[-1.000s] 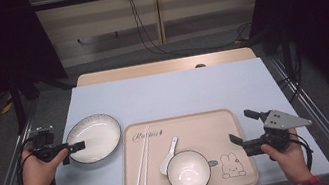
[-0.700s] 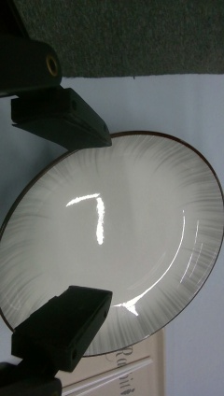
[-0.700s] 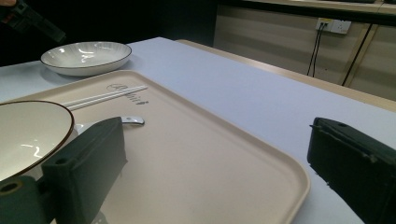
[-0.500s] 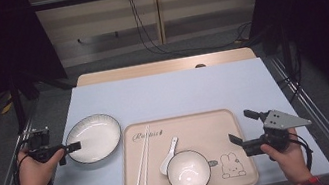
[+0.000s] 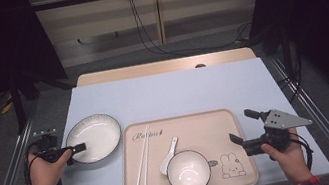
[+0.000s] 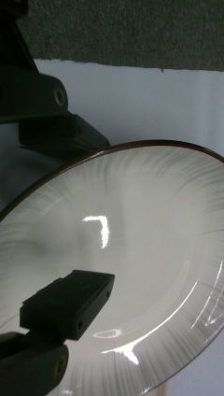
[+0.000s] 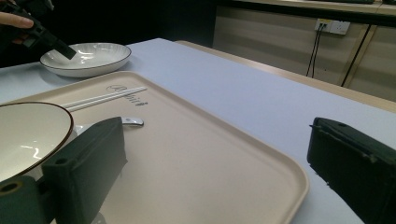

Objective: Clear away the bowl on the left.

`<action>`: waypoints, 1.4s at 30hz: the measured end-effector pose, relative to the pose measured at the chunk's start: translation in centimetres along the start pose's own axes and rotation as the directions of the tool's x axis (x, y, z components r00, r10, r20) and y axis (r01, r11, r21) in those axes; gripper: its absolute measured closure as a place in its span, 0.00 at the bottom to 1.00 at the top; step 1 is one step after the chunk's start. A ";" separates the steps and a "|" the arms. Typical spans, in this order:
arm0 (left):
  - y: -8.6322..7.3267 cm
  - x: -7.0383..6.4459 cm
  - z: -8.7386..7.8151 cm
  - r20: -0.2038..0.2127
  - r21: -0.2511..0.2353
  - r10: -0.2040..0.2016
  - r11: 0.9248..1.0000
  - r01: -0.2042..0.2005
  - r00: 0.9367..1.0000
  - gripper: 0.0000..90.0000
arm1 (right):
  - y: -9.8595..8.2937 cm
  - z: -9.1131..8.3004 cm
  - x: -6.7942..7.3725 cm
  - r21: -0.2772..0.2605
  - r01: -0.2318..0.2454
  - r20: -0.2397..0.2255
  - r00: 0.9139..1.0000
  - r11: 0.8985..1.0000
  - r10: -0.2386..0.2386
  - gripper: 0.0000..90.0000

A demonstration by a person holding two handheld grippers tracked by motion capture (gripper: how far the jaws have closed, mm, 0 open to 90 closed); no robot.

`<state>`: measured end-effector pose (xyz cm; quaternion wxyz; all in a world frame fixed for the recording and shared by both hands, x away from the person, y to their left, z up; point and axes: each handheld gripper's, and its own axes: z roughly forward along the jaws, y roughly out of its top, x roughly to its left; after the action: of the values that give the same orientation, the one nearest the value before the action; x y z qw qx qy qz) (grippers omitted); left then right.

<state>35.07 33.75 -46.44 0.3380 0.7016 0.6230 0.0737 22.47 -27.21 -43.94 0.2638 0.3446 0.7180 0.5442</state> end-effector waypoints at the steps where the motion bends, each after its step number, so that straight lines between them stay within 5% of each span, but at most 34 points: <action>1: 0.0 -0.1 0.0 -0.007 -0.008 -0.014 1.000 0.014 1.000 0.44 | 0.0 0.0 0.0 -0.002 0.002 -0.001 1.000 1.000 -0.002 0.04; 7: -0.1 -0.3 0.1 -0.040 -0.024 -0.053 0.998 0.052 0.998 0.49 | 0.0 0.0 0.0 0.004 -0.001 -0.003 1.000 1.000 0.001 0.04; 12: -0.3 -0.1 0.0 -0.070 -0.026 -0.026 0.999 0.024 0.997 0.62 | 0.0 0.2 0.0 -0.005 0.001 -0.007 1.000 1.000 -0.001 0.04; 14: -0.3 -0.1 0.0 -0.071 -0.048 -0.073 0.996 0.070 0.995 0.66 | 0.0 0.2 0.0 0.000 0.000 -0.006 1.000 1.000 0.000 0.04; 21: -0.5 0.3 0.2 -0.036 -0.094 -0.143 0.986 0.139 0.989 0.79 | 0.0 0.4 0.1 0.000 -0.001 -0.009 1.000 1.000 0.001 0.04; 23: -0.4 0.0 0.3 -0.045 -0.116 -0.173 0.979 0.167 0.984 0.80 | 0.0 0.4 0.0 0.004 0.001 -0.007 1.000 1.000 -0.001 0.04; 26: -0.1 0.3 0.3 -0.040 -0.079 -0.157 0.985 0.154 0.987 0.82 | 0.0 0.4 0.0 0.003 0.000 -0.006 1.000 1.000 0.000 0.04; 27: 0.0 0.2 0.5 -0.040 -0.103 -0.182 0.979 0.177 0.982 0.83 | 0.0 0.5 0.0 0.000 -0.001 -0.008 1.000 1.000 0.001 0.04; 29: 0.2 0.3 0.4 -0.039 -0.072 -0.160 0.985 0.156 0.986 0.83 | 0.0 0.4 0.0 0.000 0.000 -0.009 1.000 1.000 0.000 0.04; 33: 0.2 0.0 1.0 -0.049 -0.098 -0.175 0.981 0.170 0.983 0.80 | 0.0 0.5 0.0 0.006 0.004 -0.006 1.000 1.000 -0.004 0.04; 36: 0.0 0.3 1.3 -0.006 -0.129 -0.214 0.969 0.211 0.977 0.79 | -0.1 0.6 0.0 0.009 0.007 -0.012 1.000 1.000 -0.006 0.04; 41: -0.2 0.7 1.3 0.013 -0.138 -0.243 0.960 0.242 0.970 0.81 | -0.1 0.7 0.0 0.015 0.009 -0.012 1.000 1.000 -0.009 0.04; 42: -0.3 0.8 1.3 0.032 -0.151 -0.262 0.953 0.264 0.965 0.83 | -0.1 0.7 0.1 0.016 0.006 -0.009 1.000 1.000 -0.006 0.04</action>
<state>35.68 34.01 -47.90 0.4014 0.5847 0.7012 0.0722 22.96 -26.75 -44.21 0.2596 0.3419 0.7245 0.5392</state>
